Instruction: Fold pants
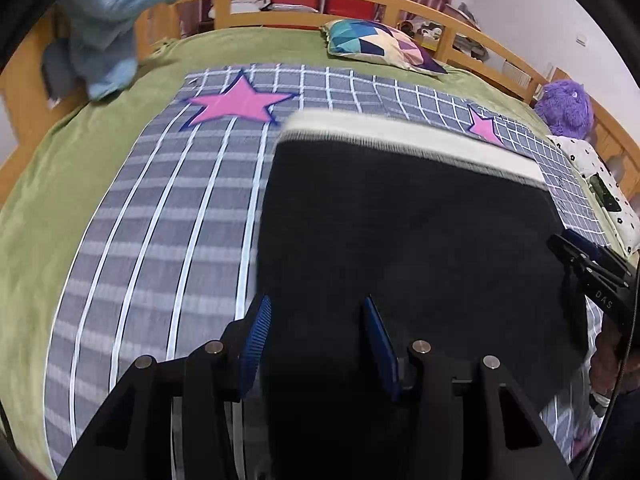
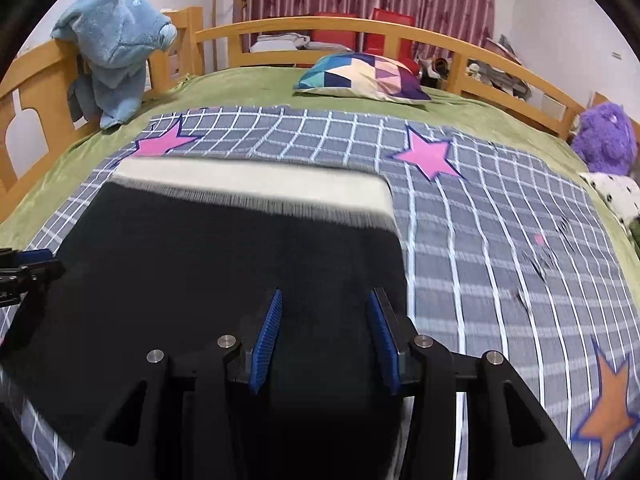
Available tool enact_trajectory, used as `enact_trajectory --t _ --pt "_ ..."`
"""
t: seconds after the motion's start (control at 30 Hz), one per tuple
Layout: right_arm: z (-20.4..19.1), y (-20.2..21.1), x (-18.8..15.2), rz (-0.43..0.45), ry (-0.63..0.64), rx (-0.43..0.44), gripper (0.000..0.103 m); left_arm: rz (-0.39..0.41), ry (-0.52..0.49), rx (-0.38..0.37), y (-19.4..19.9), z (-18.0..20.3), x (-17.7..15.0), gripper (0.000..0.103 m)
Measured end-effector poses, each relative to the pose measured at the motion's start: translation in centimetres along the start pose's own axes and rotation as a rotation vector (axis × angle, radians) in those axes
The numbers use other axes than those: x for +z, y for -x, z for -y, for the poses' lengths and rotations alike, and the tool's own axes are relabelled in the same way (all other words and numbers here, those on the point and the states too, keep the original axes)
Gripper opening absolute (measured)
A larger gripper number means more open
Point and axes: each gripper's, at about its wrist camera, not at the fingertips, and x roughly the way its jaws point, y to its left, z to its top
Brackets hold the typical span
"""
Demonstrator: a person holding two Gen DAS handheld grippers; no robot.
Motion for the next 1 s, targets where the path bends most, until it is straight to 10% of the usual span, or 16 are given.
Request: enact_trajectory --t 0.47,0.6,1.0 --pt "0.5 7.6 -10.4 -0.087 -0.171 0.082 0.05 0.039 0.067 -0.035 6.8 0.7 -7.8 0.047" --pt "0.2 11.6 -9.3 -0.052 -0.191 0.055 0.05 0.041 0.06 -0.104 9.7 2.3 -7.7 0.047" --pt "-1.6 23.9 -4.2 0.082 -0.148 0.007 0.065 0.224 -0.086 0.026 20.4 10.4 -6.1 0.066"
